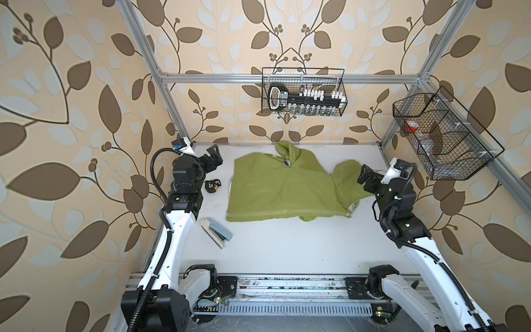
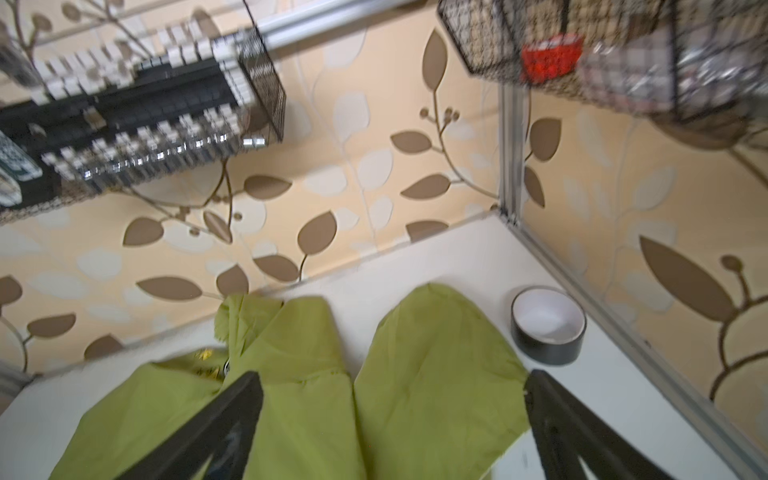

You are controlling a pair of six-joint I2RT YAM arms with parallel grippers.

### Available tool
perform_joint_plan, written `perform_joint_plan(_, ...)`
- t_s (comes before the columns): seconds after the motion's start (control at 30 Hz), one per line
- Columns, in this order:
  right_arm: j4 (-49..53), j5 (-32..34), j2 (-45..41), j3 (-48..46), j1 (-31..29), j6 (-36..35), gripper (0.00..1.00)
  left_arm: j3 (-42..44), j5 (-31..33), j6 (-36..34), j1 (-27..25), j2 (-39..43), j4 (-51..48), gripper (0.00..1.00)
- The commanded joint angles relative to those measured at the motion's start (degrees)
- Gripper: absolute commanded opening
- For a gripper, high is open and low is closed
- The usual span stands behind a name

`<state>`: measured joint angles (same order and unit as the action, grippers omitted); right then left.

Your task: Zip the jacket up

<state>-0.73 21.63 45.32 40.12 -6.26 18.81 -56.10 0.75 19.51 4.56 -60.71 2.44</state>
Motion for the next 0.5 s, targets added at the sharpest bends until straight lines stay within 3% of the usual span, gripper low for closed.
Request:
perform_joint_plan(0.0, -11.41, 6.60, 1.12, -5.05, 2.83, -3.63, 1.00, 4.13, 6.97, -8.47, -0.10, -1.34, 2.58, 0.99)
perform_joint_plan(0.1, -13.42, 12.75, 8.00, -8.41, 4.16, -6.27, 1.00, 17.62, 15.64, -9.01, -0.16, -2.06, 11.45, 0.99)
perform_joint_plan(0.2, -17.74, 17.01, 13.66, -13.48, 4.49, -8.07, 1.00, 25.67, 22.04, -11.04, -0.14, -4.70, 15.34, 0.99)
perform_joint_plan(0.3, -27.79, 13.95, 17.12, -20.07, 4.94, -7.17, 1.00, 32.29, 23.56, -13.18, -0.04, -9.41, 27.86, 0.99)
perform_joint_plan(0.33, -31.46, 12.65, 19.02, -21.85, 4.97, -6.32, 1.00, 30.75, 22.08, -12.27, -0.03, -8.96, 24.33, 0.99)
perform_joint_plan(0.4, -37.65, 10.93, 23.30, -24.35, 4.87, -6.16, 1.00, 30.66, 19.76, -11.71, 0.34, -11.82, 30.34, 0.99)
perform_joint_plan(0.47, -37.37, 10.69, 24.73, -23.04, 4.10, -7.38, 1.00, 28.06, 15.58, -12.30, 0.57, -14.34, 28.36, 0.99)
